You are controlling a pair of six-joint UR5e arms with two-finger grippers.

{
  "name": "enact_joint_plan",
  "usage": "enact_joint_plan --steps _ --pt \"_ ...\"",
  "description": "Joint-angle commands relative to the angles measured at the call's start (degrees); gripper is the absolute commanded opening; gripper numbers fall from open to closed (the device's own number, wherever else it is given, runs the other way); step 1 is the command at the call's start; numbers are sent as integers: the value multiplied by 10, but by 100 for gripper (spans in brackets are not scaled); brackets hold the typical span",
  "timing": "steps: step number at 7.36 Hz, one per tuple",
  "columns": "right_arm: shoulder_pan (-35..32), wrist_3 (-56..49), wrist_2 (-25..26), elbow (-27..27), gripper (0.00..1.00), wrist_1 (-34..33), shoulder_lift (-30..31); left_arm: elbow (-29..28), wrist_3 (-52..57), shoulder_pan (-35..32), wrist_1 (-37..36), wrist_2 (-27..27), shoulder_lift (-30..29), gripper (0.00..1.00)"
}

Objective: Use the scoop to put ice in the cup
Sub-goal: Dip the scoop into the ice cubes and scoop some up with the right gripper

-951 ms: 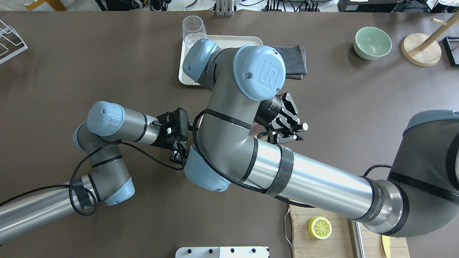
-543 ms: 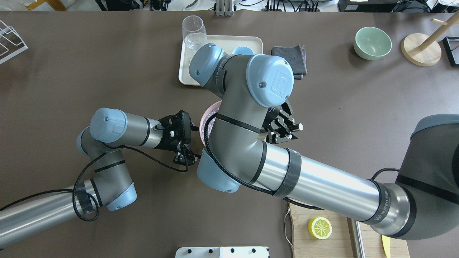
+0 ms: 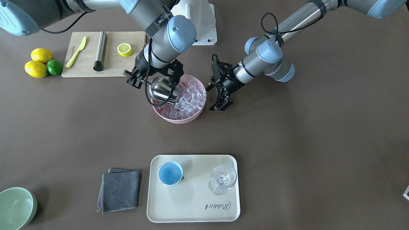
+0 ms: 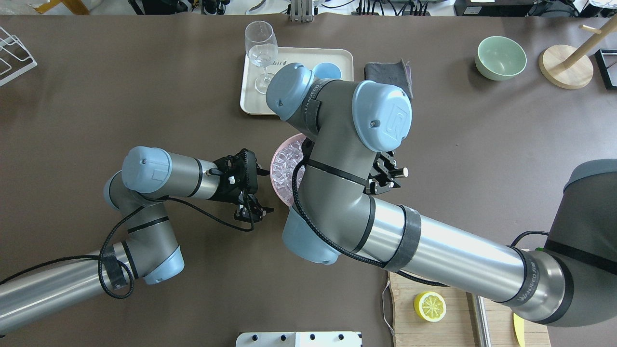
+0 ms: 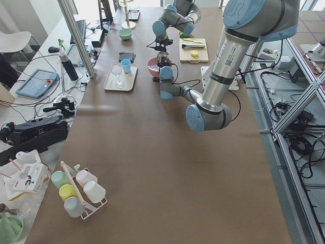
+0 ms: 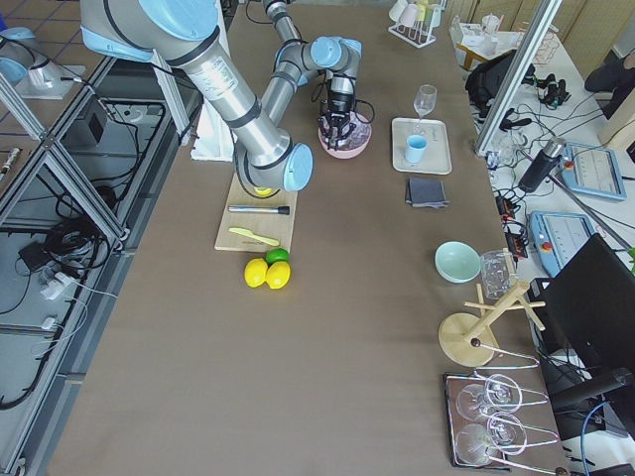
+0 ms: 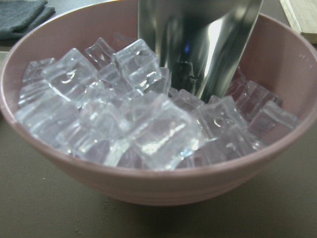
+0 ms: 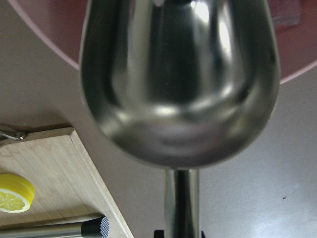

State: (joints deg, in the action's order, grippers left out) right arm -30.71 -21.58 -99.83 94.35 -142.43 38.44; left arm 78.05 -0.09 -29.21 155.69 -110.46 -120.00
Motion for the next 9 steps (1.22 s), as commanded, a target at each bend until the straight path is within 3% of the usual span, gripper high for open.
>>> enact_joint_plan --steps 1,5,9 --pt "0 -1 -1 43 0 56 47 0 0 -1 2 2 0 98" --pt "0 -3 -12 89 0 221 132 -2 -1 -1 11 14 3 98" --pt "0 -4 -15 94 0 247 142 -3 -1 2 11 27 0 98"
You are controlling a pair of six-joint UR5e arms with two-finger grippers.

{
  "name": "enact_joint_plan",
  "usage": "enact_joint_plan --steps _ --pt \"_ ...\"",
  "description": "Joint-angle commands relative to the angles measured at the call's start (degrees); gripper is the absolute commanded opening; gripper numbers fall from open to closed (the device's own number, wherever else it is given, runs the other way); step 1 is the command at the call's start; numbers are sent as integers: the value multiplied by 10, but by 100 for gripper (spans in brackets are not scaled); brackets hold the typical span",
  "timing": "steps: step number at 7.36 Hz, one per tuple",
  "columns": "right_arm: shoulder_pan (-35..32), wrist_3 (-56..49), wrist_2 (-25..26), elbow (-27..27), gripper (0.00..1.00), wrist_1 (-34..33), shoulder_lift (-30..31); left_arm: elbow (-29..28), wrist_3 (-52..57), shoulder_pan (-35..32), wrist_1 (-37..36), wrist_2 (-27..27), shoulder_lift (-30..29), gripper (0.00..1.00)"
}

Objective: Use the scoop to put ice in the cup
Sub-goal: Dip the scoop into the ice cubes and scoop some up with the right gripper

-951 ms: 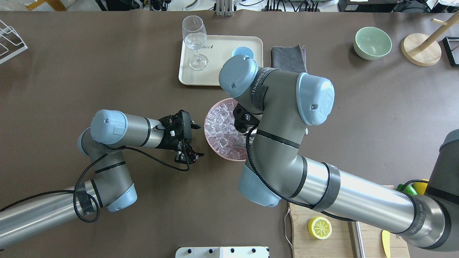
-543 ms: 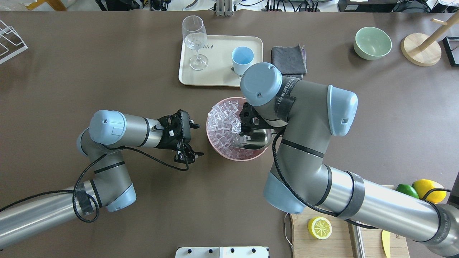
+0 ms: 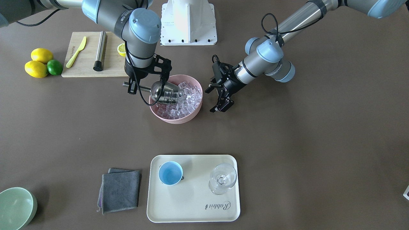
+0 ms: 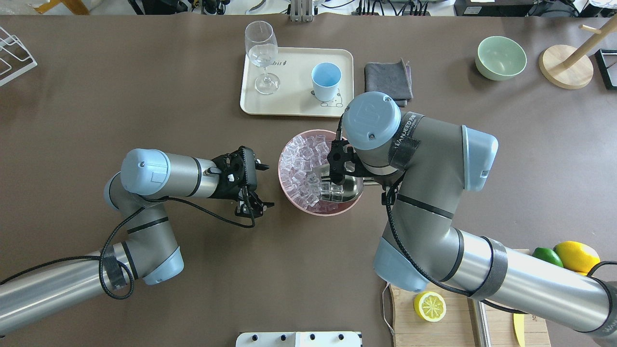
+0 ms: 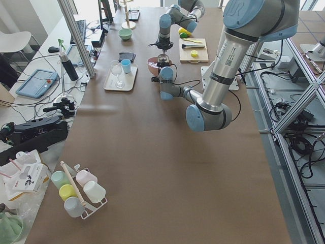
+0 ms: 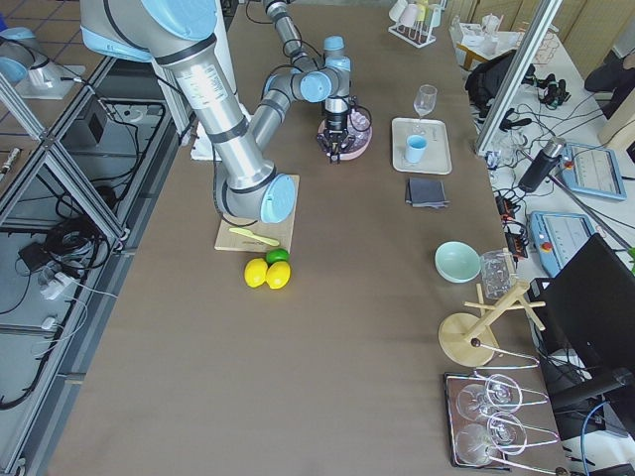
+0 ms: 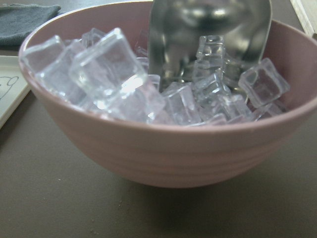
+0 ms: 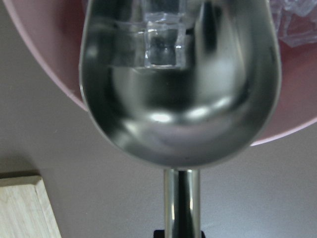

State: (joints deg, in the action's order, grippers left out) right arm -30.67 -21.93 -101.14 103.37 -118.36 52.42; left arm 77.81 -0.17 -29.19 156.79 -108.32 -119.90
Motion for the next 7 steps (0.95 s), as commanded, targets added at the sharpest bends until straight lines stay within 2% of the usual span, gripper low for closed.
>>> enact_joint_plan --steps 1,7 --pt "0 0 -5 8 0 27 11 1 0 2 1 6 0 98" --pt "-1 -3 -67 39 0 64 42 1 0 2 5 6 3 98"
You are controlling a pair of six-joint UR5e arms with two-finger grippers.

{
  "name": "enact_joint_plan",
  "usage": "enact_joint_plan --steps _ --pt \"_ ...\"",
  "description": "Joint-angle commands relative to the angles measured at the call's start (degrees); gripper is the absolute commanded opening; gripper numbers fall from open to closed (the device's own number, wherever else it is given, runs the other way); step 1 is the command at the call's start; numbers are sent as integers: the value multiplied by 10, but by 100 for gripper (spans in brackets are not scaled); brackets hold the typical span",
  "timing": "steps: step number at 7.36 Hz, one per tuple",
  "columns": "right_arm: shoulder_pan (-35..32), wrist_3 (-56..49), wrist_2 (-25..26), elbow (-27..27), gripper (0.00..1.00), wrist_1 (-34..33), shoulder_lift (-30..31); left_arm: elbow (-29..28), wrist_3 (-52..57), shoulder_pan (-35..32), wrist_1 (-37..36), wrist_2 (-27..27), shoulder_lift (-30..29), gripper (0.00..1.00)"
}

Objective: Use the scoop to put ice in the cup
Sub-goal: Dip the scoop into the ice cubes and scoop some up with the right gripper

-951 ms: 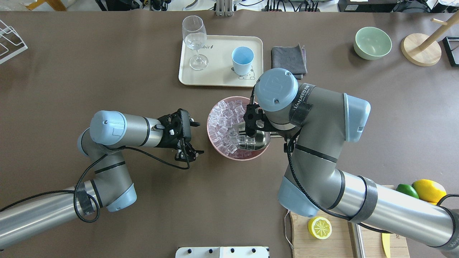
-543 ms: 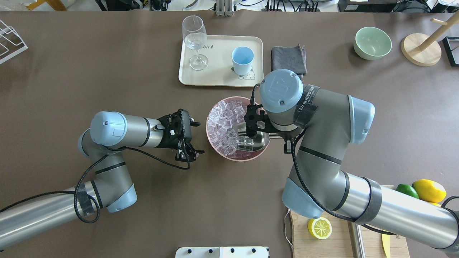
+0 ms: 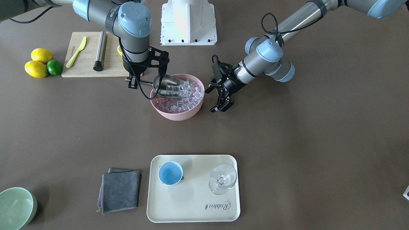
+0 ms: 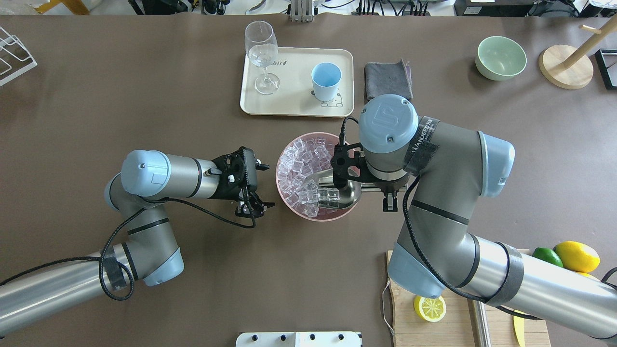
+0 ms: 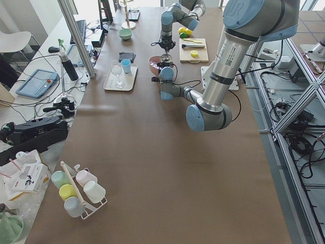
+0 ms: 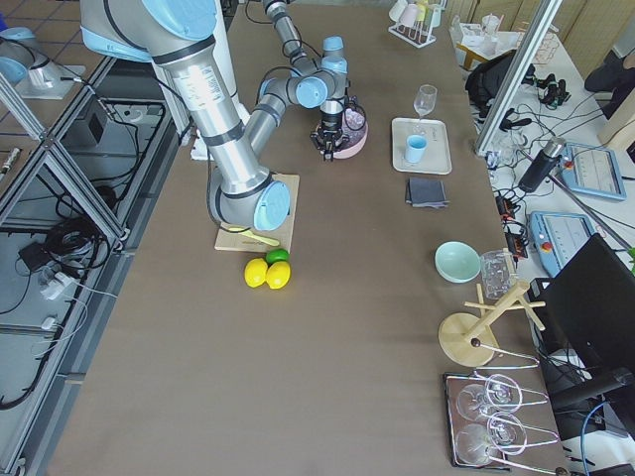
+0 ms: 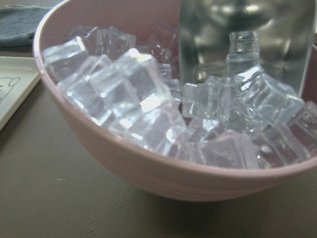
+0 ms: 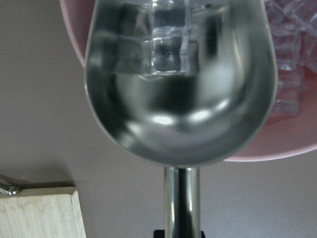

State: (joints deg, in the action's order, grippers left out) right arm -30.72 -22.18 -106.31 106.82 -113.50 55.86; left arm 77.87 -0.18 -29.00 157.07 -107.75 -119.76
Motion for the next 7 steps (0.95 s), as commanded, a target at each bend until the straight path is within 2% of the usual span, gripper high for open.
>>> enact_joint_plan --steps 1,7 --pt "0 -1 -21 5 0 21 9 0 0 0 3 0 1 98" --pt "-21 -33 -46 6 0 24 7 0 0 -1 3 0 1 98"
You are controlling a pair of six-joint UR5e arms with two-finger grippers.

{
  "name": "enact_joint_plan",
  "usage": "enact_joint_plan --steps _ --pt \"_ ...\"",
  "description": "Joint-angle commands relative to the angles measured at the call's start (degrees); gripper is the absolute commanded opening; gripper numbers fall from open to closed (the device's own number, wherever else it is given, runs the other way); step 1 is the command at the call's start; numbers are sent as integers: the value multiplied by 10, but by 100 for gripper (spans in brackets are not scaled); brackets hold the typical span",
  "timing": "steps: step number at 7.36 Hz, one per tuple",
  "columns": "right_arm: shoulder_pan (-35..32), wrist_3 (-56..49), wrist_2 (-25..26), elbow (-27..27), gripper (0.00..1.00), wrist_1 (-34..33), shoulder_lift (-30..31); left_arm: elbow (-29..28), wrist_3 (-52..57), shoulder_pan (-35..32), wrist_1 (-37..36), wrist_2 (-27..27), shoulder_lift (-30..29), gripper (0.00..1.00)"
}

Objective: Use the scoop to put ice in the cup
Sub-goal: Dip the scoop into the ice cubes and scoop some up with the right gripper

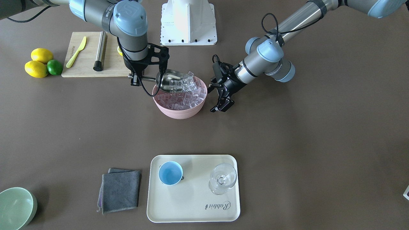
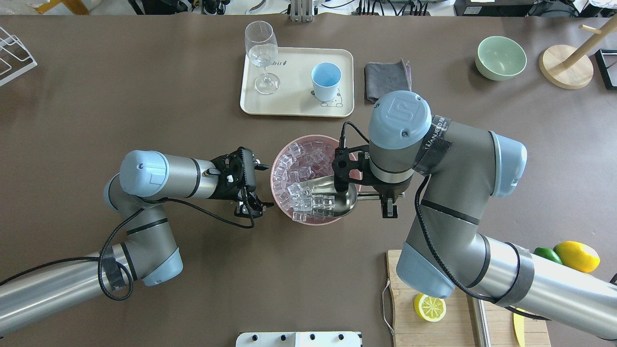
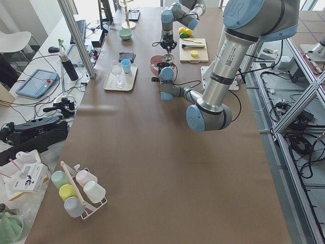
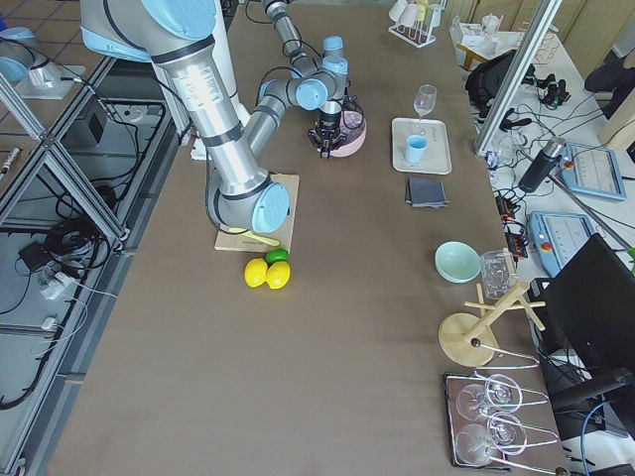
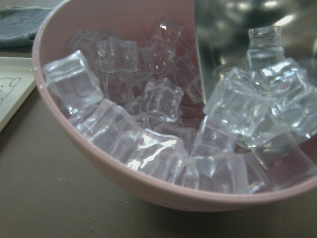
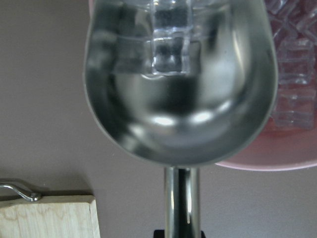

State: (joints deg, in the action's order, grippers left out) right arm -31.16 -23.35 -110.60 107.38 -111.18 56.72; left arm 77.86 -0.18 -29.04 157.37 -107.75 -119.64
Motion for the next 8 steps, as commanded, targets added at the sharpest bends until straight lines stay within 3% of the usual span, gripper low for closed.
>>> enact_joint_plan --steps 1,8 --pt "-22 -37 3 0 0 5 -1 1 0 0 0 0 1 98" --pt "-73 -36 11 -6 0 59 1 1 0 -1 0 -1 1 98"
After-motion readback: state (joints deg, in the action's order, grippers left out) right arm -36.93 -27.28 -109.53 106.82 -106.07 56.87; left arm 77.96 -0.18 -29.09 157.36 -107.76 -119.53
